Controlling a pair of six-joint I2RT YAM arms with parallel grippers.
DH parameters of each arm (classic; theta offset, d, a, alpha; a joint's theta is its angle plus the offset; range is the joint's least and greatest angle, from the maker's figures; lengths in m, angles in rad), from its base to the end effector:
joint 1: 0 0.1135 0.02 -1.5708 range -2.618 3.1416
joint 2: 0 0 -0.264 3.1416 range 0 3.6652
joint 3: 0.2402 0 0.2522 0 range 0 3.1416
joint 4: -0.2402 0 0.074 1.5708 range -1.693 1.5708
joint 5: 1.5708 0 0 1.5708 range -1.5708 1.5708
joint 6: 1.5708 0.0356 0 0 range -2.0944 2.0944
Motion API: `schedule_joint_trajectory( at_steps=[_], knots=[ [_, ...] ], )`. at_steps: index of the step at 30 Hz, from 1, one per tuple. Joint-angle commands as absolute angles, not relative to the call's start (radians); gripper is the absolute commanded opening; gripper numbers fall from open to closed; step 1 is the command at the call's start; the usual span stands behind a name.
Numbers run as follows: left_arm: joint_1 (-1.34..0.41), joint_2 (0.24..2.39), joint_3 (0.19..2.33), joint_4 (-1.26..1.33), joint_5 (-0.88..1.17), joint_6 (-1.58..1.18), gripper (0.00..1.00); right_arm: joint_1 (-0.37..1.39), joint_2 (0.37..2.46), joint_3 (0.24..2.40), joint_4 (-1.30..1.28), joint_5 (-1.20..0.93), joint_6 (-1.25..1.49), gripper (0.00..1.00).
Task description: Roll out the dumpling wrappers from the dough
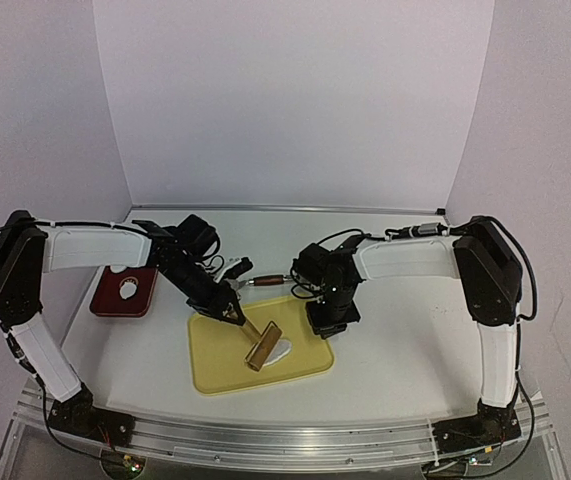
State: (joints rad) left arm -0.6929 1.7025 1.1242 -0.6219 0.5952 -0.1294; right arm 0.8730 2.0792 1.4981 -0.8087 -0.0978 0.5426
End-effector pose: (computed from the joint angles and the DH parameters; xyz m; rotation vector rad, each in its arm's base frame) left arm 0.2412 -0.2262 0.1951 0.9559 2.7092 -1.0213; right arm 0.2581 0.3133 0.1521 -0.5155 3.0098 0.2937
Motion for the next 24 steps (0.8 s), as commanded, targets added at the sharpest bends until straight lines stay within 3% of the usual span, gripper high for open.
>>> schedule_joint_trajectory(
  at_steps=[1,24],
  knots=[
    [-0.721,1.824,1.057,-0.709,0.281,-0.132,0.00,0.870,2.038,1.514,-0.812,-0.059,0.541,0.00],
    [-0.793,1.915,1.114,-0.684,0.281,-0.156,0.00,0.870,2.008,1.481,-0.795,-0.067,0.573,0.00]
  ],
)
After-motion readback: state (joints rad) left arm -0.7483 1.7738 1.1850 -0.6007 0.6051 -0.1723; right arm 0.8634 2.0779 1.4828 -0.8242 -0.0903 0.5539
